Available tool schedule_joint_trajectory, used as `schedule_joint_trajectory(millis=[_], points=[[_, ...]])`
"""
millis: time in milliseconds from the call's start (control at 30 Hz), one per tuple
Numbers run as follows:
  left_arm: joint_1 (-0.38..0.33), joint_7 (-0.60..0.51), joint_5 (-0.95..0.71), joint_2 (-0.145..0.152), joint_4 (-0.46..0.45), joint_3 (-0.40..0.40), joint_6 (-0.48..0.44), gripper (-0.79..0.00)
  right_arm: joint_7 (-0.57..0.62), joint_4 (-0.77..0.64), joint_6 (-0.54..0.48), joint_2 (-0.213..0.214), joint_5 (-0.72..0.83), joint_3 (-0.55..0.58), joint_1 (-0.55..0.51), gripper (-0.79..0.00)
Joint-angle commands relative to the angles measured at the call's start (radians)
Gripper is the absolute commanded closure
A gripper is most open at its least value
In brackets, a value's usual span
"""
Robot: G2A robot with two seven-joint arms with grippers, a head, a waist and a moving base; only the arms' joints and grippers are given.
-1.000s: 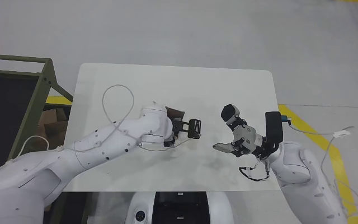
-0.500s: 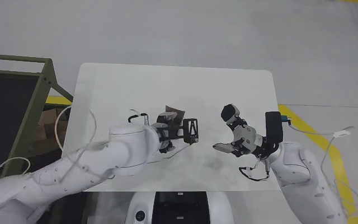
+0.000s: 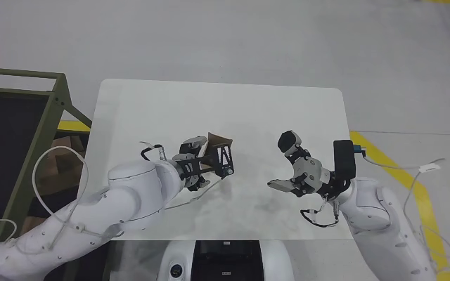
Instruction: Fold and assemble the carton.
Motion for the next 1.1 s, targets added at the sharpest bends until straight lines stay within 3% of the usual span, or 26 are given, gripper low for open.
schedule_joint_trajectory(millis=[0,200,400,633,1067], points=[[0.0,0.0,0.0,0.0,0.0,0.0,0.0,-0.785,0.0,-0.001,0.008,0.0,0.0,-0.001,-0.001,-0.785],[0.0,0.0,0.0,0.0,0.0,0.0,0.0,-0.785,0.008,-0.036,0.013,-0.001,-0.076,-0.011,-0.017,-0.785],[0.0,0.0,0.0,0.0,0.0,0.0,0.0,-0.785,-0.068,-0.09,-0.042,-0.004,-0.23,-0.007,-0.048,-0.785],[0.0,0.0,0.0,0.0,0.0,0.0,0.0,-0.785,-0.133,-0.155,-0.013,-0.009,-0.373,-0.02,-0.075,-0.785],[0.0,0.0,0.0,0.0,0.0,0.0,0.0,-0.785,-0.134,-0.186,-0.009,-0.008,-0.414,-0.014,-0.086,-0.785]])
